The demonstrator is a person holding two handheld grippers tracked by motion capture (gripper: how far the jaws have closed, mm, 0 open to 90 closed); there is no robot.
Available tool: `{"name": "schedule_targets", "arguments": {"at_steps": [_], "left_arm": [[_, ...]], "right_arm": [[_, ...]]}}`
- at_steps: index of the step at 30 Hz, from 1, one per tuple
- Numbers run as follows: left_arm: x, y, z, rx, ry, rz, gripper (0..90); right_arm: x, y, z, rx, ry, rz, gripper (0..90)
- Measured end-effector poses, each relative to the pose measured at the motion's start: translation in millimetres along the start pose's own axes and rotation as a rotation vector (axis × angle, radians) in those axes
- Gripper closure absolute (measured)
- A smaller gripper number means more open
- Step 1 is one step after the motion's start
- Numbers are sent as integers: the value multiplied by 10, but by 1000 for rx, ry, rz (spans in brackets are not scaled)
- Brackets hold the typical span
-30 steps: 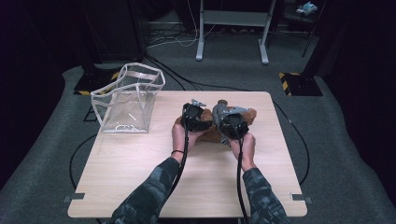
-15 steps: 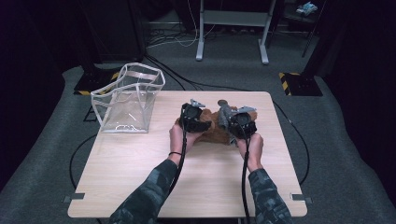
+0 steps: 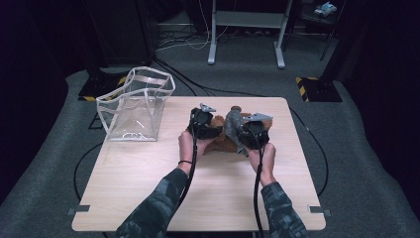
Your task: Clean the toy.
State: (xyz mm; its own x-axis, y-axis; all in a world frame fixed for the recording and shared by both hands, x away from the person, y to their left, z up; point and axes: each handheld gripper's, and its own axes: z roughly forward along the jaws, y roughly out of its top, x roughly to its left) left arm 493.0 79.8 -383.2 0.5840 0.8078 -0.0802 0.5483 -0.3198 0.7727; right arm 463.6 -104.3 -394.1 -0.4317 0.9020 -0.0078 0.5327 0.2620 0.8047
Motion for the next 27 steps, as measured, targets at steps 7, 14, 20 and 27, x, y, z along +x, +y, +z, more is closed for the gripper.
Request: {"name": "schedule_targets", "arguments": {"at_steps": [7, 14, 20, 27], "left_arm": [[9, 12, -6, 11, 12, 18, 667], [102, -3, 28, 22, 35, 3, 704], [169, -26, 39, 9, 15, -35, 702], [208, -36, 38, 9, -1, -47, 694]], "right_arm": [[154, 31, 179, 28, 42, -54, 767], [-14, -42, 289, 74, -15, -7, 768], [-290, -42, 181, 76, -86, 20, 769], [-715, -66, 42, 62, -197, 85, 769]]}}
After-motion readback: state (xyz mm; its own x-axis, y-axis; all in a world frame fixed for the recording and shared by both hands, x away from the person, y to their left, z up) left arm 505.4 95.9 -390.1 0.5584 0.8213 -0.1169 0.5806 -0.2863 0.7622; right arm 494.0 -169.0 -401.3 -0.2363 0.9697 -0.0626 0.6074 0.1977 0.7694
